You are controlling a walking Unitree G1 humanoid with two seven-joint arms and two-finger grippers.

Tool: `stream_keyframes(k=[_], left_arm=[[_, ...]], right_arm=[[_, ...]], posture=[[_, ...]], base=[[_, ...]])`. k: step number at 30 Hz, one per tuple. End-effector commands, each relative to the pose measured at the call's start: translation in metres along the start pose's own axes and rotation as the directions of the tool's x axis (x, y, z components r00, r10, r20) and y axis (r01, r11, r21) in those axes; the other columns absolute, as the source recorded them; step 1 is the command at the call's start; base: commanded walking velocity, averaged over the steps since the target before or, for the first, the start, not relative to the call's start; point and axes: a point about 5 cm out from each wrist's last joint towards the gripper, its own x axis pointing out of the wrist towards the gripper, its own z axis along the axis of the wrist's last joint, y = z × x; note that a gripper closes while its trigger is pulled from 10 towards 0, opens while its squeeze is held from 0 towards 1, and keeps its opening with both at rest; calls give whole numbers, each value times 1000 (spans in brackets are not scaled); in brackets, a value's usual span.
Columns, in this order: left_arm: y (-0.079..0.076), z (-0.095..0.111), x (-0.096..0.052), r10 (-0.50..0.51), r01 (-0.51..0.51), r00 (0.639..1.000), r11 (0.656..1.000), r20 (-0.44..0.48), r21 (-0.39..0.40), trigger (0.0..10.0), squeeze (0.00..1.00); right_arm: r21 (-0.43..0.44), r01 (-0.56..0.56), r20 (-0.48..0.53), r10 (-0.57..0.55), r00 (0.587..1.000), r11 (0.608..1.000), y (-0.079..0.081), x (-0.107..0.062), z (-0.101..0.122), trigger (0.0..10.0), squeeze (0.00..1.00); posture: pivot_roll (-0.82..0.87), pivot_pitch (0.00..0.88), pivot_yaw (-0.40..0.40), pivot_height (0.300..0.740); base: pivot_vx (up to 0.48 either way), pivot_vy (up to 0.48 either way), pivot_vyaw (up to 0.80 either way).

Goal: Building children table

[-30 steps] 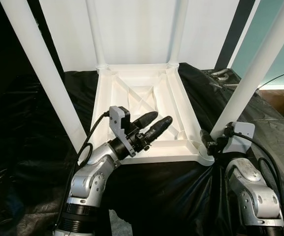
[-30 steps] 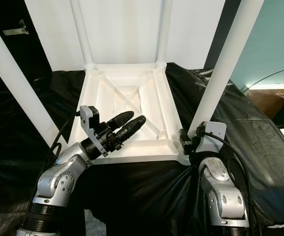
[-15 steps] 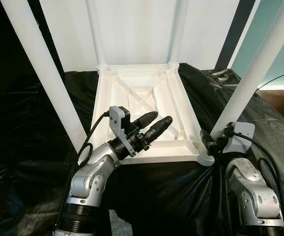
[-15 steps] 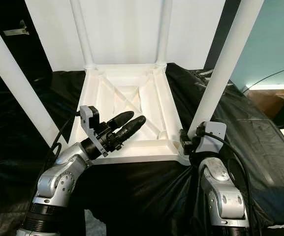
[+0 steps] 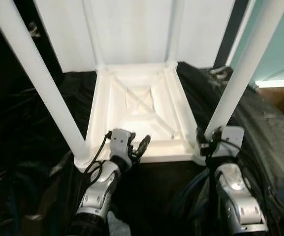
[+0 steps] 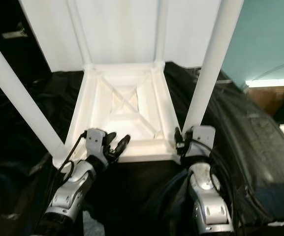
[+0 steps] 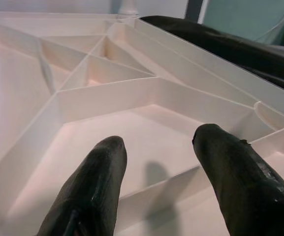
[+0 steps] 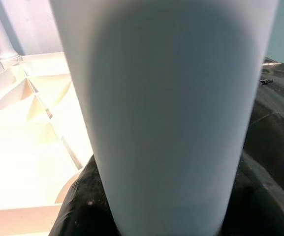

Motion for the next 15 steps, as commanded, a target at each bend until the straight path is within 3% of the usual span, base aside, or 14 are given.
stream_keyframes(k=[1, 11, 12, 14, 15], left_arm=[[0, -4, 0, 10, -10, 1000, 1000, -16, 5, 10000, 0], [2, -6, 0, 56, -57, 998, 998, 16, 11, 10000, 0], [3, -4, 0, 73, -73, 996, 997, 43, 1, 10000, 0], [8, 15, -3, 137, -119, 969, 988, 204, -95, 10000, 0], [8, 15, -3, 137, -119, 969, 988, 204, -95, 10000, 0]], right_arm=[[-57, -27, -159, 18, 987, 998, 4, -7, -32, 10000, 0], [-69, -28, -144, 17, 989, 997, 4, -8, -35, 10000, 0], [-72, -26, -137, 16, 990, 997, 4, -8, -35, 10000, 0], [-76, -22, -129, 12, 992, 997, 3, -9, -37, 10000, 0], [-76, -22, -129, 12, 992, 997, 3, -9, -37, 10000, 0]], posture=[[-114, 0, 0, 740], [-114, 0, 0, 740], [-114, 0, 0, 740], [-114, 0, 0, 740], [-114, 0, 0, 740]], base=[[0, 0, 0], [0, 0, 0], [0, 0, 0], [0, 0, 0], [0, 0, 0]])
